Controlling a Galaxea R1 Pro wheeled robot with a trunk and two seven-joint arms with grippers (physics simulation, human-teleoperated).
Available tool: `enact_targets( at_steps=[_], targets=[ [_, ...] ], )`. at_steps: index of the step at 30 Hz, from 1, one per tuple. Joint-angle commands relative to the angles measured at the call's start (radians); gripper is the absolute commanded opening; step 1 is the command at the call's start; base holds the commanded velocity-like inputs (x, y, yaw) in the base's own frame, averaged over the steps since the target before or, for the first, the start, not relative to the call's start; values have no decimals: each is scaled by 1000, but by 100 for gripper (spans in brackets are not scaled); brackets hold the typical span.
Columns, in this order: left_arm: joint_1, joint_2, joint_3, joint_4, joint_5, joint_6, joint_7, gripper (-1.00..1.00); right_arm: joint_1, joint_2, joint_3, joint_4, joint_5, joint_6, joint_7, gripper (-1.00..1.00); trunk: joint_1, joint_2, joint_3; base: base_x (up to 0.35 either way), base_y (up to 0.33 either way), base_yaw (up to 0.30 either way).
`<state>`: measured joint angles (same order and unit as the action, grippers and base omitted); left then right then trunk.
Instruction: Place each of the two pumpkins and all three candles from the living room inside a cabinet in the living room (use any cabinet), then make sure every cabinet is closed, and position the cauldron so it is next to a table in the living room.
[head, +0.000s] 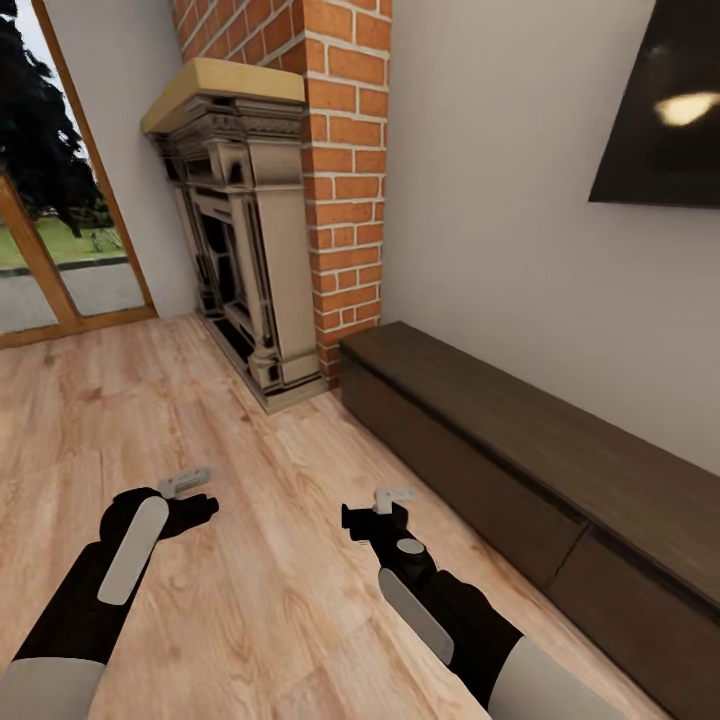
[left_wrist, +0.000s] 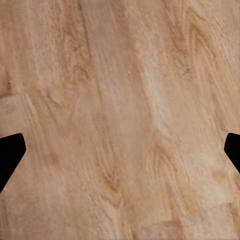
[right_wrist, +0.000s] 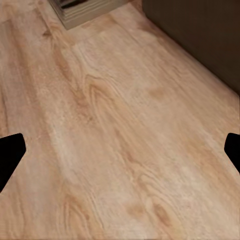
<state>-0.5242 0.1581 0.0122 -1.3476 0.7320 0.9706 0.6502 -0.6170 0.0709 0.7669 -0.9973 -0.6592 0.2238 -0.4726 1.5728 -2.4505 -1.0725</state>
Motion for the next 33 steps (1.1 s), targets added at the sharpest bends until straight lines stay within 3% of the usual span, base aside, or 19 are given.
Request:
enact_targets(
  at_steps=[1,33],
  targets=[
    [0,1,0,-1,10,2,9,100,-1,0,3,-1,-5,3,-8,100,0,0,-1,271,197,279],
    [0,0,0,-1,13,1,8,100,-1,0,3,-1,-5,3,-8,100,0,0,-1,285,174,278]
  ],
)
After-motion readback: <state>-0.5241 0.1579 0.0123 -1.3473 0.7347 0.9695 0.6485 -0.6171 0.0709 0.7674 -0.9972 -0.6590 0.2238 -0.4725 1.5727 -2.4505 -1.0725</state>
